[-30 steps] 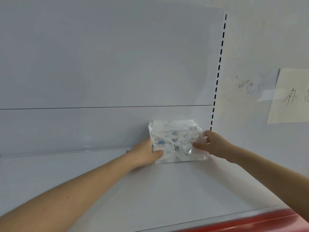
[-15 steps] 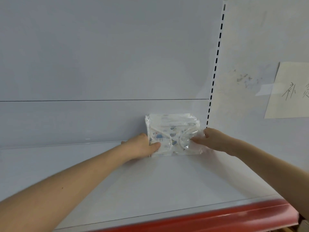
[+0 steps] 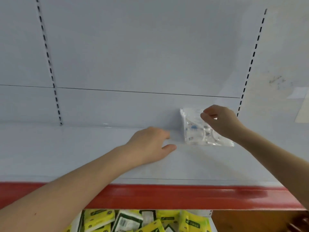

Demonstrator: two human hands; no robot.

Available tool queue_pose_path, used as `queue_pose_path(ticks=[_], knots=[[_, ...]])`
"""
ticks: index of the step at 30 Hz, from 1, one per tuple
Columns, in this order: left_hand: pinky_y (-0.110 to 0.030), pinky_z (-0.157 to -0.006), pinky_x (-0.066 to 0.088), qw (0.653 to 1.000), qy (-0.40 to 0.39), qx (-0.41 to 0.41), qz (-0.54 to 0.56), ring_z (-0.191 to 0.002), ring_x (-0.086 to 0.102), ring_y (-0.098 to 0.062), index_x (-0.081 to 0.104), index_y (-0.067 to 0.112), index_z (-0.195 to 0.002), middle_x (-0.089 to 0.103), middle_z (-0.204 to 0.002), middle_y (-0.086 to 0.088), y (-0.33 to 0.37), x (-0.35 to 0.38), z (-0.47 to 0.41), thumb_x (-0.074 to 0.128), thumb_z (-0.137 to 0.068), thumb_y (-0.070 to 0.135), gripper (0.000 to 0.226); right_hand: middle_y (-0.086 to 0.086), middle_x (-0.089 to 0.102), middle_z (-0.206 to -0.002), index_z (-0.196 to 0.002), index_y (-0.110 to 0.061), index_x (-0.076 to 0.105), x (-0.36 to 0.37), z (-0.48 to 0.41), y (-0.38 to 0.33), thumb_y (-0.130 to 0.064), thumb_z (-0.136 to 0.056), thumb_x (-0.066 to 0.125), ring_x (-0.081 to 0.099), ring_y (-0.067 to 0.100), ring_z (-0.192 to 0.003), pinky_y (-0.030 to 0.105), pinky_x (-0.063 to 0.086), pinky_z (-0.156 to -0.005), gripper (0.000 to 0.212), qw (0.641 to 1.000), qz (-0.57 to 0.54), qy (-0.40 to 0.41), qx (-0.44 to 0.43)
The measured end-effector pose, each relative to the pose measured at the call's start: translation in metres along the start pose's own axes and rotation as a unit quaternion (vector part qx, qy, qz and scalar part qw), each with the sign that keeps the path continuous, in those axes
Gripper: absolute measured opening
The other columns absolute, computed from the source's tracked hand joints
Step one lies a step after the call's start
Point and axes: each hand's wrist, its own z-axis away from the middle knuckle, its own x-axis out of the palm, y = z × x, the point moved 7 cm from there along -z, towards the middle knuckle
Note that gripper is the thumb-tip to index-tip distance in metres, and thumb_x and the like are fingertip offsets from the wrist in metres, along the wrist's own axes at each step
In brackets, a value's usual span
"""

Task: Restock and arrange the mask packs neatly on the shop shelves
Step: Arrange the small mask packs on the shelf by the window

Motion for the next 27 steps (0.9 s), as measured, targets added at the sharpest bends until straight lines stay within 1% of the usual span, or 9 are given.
queue_pose_path(ticks=[3,6,9,12,15,16,19,23,27], knots=[[-0.032,-0.102,0.038,1.0,0.023,0.004,0.01,-0.124,0.046,-0.015,0.052,0.02,-0.131,0.054,-0.134,0.004,-0.041,-0.027,0.057,0.044,-0.094,0.046,0.046,0.0,0.065,-0.097,-0.096,-0.012,0.064,0.045,0.006,-0.069,-0.027,-0.091,0.053,0.059,0.02,-0.096,0.024,0.038,-0.075,0.019,0.998,-0.008,-0.043,-0.036],[-0.029,-0.103,0.037,0.999,0.042,-0.02,-0.015,-0.124,0.046,-0.012,0.051,0.021,-0.133,0.052,-0.136,0.005,-0.099,-0.054,0.127,0.042,-0.094,0.046,0.046,0.0,0.065,-0.096,-0.098,-0.012,0.063,0.095,0.02,-0.156,-0.029,-0.092,0.052,0.055,0.018,-0.09,0.025,0.039,-0.067,0.021,0.994,-0.009,-0.077,-0.073],[-0.029,-0.102,0.038,0.996,0.054,-0.065,-0.034,-0.122,0.048,-0.012,0.051,0.022,-0.133,0.053,-0.134,0.005,-0.159,-0.081,0.198,0.042,-0.095,0.046,0.046,0.0,0.06,-0.092,-0.1,-0.011,0.062,0.149,0.035,-0.242,-0.03,-0.092,0.053,0.053,0.02,-0.089,0.024,0.036,-0.071,0.022,0.988,-0.023,-0.11,-0.103],[-0.033,-0.099,0.041,0.988,0.078,-0.126,-0.052,-0.118,0.052,-0.014,0.056,0.021,-0.128,0.058,-0.128,0.003,-0.222,-0.109,0.272,0.044,-0.094,0.045,0.044,0.001,0.058,-0.093,-0.1,-0.011,0.062,0.206,0.055,-0.336,-0.031,-0.092,0.052,0.05,0.019,-0.086,0.027,0.039,-0.074,0.023,0.974,-0.022,-0.156,-0.162],[-0.034,-0.098,0.043,0.976,0.1,-0.18,-0.065,-0.115,0.054,-0.013,0.058,0.02,-0.125,0.061,-0.123,0.003,-0.278,-0.135,0.335,0.046,-0.093,0.045,0.042,-0.003,0.054,-0.086,-0.087,-0.017,0.056,0.256,0.081,-0.421,-0.034,-0.093,0.05,0.05,0.019,-0.085,0.027,0.039,-0.069,0.019,0.953,-0.008,-0.209,-0.218],[-0.033,-0.097,0.043,0.972,0.101,-0.198,-0.072,-0.114,0.054,-0.013,0.058,0.02,-0.125,0.061,-0.123,0.003,-0.295,-0.142,0.353,0.046,-0.093,0.045,0.042,-0.004,0.054,-0.086,-0.087,-0.018,0.056,0.27,0.088,-0.447,-0.035,-0.093,0.049,0.051,0.02,-0.087,0.028,0.04,-0.069,0.02,0.946,-0.004,-0.222,-0.237],[-0.031,-0.093,0.046,0.958,0.125,-0.245,-0.076,-0.106,0.058,-0.011,0.061,0.02,-0.12,0.064,-0.116,0.004,-0.347,-0.161,0.399,0.047,-0.092,0.045,0.04,0.002,0.06,-0.104,-0.106,-0.012,0.059,0.307,0.1,-0.516,-0.037,-0.094,0.048,0.054,0.021,-0.098,0.031,0.045,-0.082,0.03,0.929,-0.005,-0.242,-0.28],[-0.035,-0.087,0.049,0.944,0.151,-0.286,-0.06,-0.097,0.061,-0.012,0.066,0.019,-0.111,0.068,-0.105,0.004,-0.41,-0.176,0.442,0.049,-0.091,0.042,0.035,0.004,0.06,-0.113,-0.112,-0.01,0.057,0.354,0.109,-0.593,-0.037,-0.094,0.047,0.054,0.022,-0.103,0.032,0.045,-0.087,0.034,0.908,-0.002,-0.263,-0.326],[-0.035,-0.087,0.049,0.935,0.166,-0.306,-0.066,-0.097,0.061,-0.013,0.066,0.019,-0.113,0.068,-0.105,0.003,-0.476,-0.186,0.465,0.05,-0.09,0.042,0.036,0.006,0.058,-0.12,-0.119,-0.01,0.055,0.403,0.102,-0.66,-0.036,-0.094,0.047,0.053,0.023,-0.11,0.035,0.045,-0.093,0.037,0.898,0.001,-0.27,-0.347]])
